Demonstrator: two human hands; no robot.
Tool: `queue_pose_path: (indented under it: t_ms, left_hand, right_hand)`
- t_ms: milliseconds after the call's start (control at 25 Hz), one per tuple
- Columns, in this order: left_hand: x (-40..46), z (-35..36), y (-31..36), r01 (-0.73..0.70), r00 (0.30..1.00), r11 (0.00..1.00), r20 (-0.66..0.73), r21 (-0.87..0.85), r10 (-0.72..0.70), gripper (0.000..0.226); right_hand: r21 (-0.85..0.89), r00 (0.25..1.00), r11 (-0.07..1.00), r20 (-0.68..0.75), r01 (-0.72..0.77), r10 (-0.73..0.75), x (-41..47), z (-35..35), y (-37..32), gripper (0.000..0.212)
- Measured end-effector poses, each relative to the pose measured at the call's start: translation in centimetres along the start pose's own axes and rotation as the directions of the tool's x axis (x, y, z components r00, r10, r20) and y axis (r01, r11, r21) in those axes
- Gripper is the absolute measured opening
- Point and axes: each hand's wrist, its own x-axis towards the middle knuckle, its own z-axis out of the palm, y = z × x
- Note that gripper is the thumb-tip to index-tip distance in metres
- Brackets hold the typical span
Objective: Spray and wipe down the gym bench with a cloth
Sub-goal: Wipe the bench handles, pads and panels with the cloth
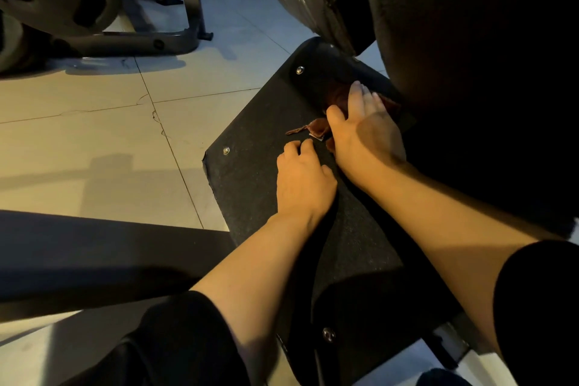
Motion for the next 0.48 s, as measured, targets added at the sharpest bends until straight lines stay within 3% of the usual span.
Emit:
queue_pose_path:
  t_ms: [120,240,360,480]
  left_hand:
    - [-2.3,0.2,0.3,0.012,0.999,1.000,0.035,-0.001,-0.012,0.057]
    - [-4.4,0.6,0.9,-0.002,0.998,1.000,0.060,-0.010,0.002,0.058]
    - [-6.2,1.1,1.6,-0.040,0.997,0.999,0.067,-0.021,0.041,0.058]
    - [-7.5,1.7,1.7,-0.061,0.996,0.998,0.064,-0.013,0.062,0.058]
  right_hand:
    - [0.112,0.996,0.990,0.011,-0.085,0.085,-2.9,-1.1,1.0,0.052]
    - [-0.027,0.998,0.997,-0.018,-0.067,0.066,-6.6,-1.8,2.2,0.054]
    - [-0.065,0.996,0.995,0.049,-0.073,0.077,-9.7,-2.1,2.8,0.061]
    - [-0.076,0.997,0.994,0.005,-0.079,0.080,-12.3,-1.7,2.4,0.059]
